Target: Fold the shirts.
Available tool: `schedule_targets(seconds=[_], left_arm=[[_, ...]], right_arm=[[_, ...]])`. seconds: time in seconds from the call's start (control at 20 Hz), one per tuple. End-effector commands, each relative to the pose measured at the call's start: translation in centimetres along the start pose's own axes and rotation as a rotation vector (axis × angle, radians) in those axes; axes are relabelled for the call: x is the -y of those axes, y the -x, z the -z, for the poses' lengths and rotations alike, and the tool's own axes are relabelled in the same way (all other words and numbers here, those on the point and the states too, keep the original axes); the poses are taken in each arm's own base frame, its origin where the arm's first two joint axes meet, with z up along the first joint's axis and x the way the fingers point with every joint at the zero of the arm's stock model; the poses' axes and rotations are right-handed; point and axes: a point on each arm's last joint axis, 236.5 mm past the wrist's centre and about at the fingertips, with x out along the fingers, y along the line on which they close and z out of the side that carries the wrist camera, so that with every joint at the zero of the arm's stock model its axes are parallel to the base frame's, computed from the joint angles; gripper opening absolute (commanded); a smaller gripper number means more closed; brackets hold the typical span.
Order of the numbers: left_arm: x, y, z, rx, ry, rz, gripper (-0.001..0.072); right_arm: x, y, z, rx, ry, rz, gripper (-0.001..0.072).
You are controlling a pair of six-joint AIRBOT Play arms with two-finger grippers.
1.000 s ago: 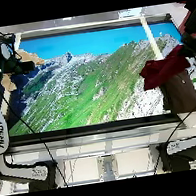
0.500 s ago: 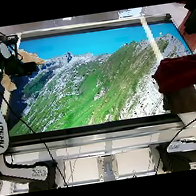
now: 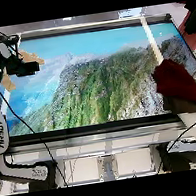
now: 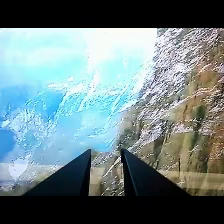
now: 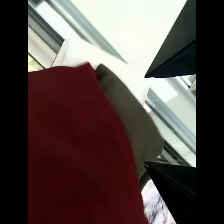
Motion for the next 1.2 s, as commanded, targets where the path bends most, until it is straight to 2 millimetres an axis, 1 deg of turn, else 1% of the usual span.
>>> schedule_targets(seconds=[0.0, 0.05, 0.1, 0.15, 0.2, 0.25, 0.3, 0.35, 0.4, 0.45, 0.5, 0.55, 0.6, 0.7, 0.8, 1.15], left_arm=[[0.8, 0.1, -0.2, 0.009, 0.007, 0.034, 0.0218], [1.3, 0.1, -0.5, 0.02, 0.013, 0.055, 0.0219], [2.2, 0.1, -0.8, 0.032, 0.022, 0.092, 0.0218], [3.2, 0.2, -1.0, 0.042, 0.033, 0.135, 0.0218], [4.7, 0.5, -1.3, 0.051, 0.05, 0.2, 0.0218], [6.3, 0.9, -1.5, 0.056, 0.068, 0.272, 0.0219], [7.6, 1.3, -1.7, 0.058, 0.083, 0.33, 0.0219], [8.6, 1.7, -1.8, 0.061, 0.094, 0.375, 0.0219], [9.3, 1.9, -1.9, 0.06, 0.099, 0.4, 0.0218], [9.5, 2.0, -1.8, 0.058, 0.097, 0.406, 0.0219], [9.7, 2.1, -1.8, 0.057, 0.098, 0.415, 0.0219], [10.0, 2.2, -1.8, 0.055, 0.102, 0.426, 0.0219], [10.1, 2.2, -1.7, 0.053, 0.103, 0.431, 0.0219], [10.4, 2.4, -1.7, 0.049, 0.106, 0.447, 0.0218], [10.5, 2.4, -1.7, 0.05, 0.107, 0.452, 0.0218], [10.6, 2.4, -1.3, 0.034, 0.103, 0.452, 0.0225]], right_arm=[[-2.4, 1.7, -1.2, 0.067, -0.022, -0.114, 0.0584], [-5.4, 2.4, -2.1, 0.11, -0.004, -0.239, 0.0578], [-9.4, 3.6, -2.3, 0.132, 0.043, -0.399, 0.0519], [-14.2, 5.5, -1.9, 0.156, 0.147, -0.588, 0.0475], [-18.3, 7.4, -0.9, 0.177, 0.258, -0.739, 0.0475], [-21.9, 9.1, 0.5, 0.204, 0.37, -0.854, 0.0475], [-24.6, 9.7, 1.9, 0.221, 0.458, -0.899, 0.0476], [-26.8, 9.4, 3.4, 0.228, 0.532, -0.9, 0.0476], [-28.3, 8.6, 4.7, 0.222, 0.578, -0.872, 0.0477], [-29.4, 7.2, 6.0, 0.217, 0.634, -0.811, 0.0477], [-29.7, 5.9, 6.7, 0.224, 0.685, -0.734, 0.0477], [-29.6, 4.8, 7.0, 0.237, 0.731, -0.65, 0.0477], [-29.3, 3.9, 7.0, 0.26, 0.776, -0.564, 0.0477], [-28.3, 2.9, 6.4, 0.304, 0.826, -0.418, 0.0477], [-28.1, 2.8, 6.2, 0.328, 0.852, -0.363, 0.0478], [-28.3, 2.8, 6.4, 0.326, 0.856, -0.369, 0.0478]])
